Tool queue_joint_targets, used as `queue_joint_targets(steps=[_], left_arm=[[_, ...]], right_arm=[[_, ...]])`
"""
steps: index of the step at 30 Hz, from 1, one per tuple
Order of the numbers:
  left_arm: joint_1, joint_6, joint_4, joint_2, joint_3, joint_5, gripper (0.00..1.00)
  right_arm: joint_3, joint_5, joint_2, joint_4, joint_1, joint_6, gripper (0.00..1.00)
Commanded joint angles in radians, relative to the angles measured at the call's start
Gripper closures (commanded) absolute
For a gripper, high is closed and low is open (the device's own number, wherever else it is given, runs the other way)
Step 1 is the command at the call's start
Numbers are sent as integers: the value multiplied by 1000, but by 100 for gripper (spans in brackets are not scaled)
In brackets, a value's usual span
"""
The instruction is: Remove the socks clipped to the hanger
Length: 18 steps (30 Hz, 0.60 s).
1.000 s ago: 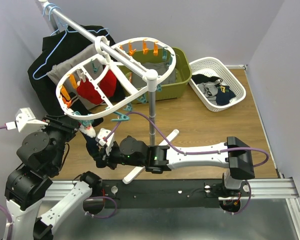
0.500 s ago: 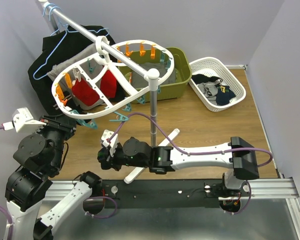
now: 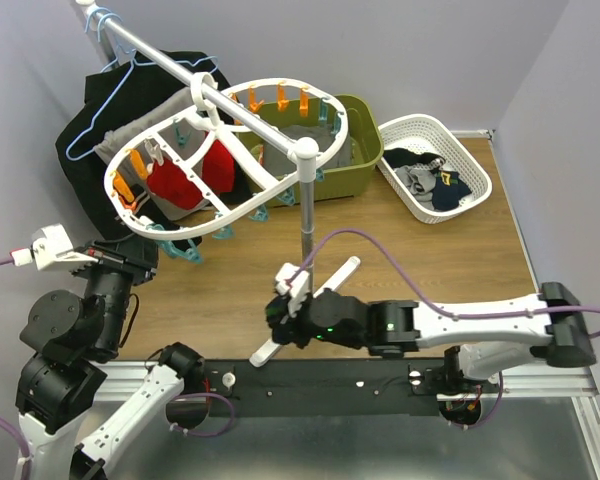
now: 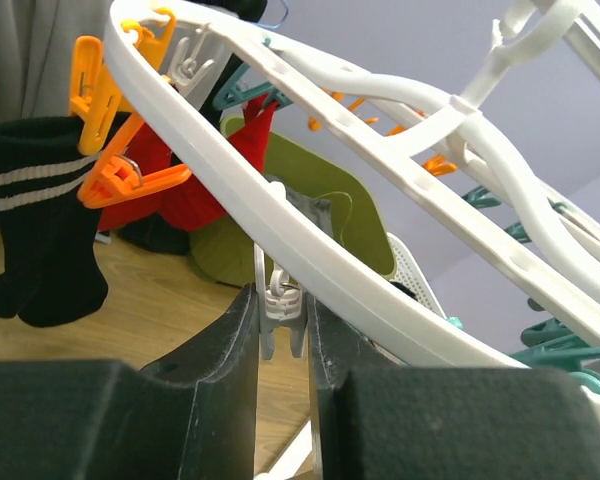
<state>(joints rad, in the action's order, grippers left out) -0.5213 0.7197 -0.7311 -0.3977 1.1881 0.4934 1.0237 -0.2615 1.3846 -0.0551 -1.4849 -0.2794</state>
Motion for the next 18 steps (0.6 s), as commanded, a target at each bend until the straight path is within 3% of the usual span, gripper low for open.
queue_joint_targets(steps=[1, 9, 13, 18], left_arm=[[-5, -63, 71, 8, 7, -59, 100], [-5, -92, 75, -3, 11, -82, 100], [-5, -92, 78, -1, 5, -95, 100], [-5, -82, 76, -4, 4, -110, 100]], right_arm=[[-134, -201, -168, -92, -5, -130, 99], [-221, -570, -298, -326, 20, -429, 99], [-203, -588, -311, -448, 130, -523, 99], [-208, -562, -367, -433, 325, -476, 99]])
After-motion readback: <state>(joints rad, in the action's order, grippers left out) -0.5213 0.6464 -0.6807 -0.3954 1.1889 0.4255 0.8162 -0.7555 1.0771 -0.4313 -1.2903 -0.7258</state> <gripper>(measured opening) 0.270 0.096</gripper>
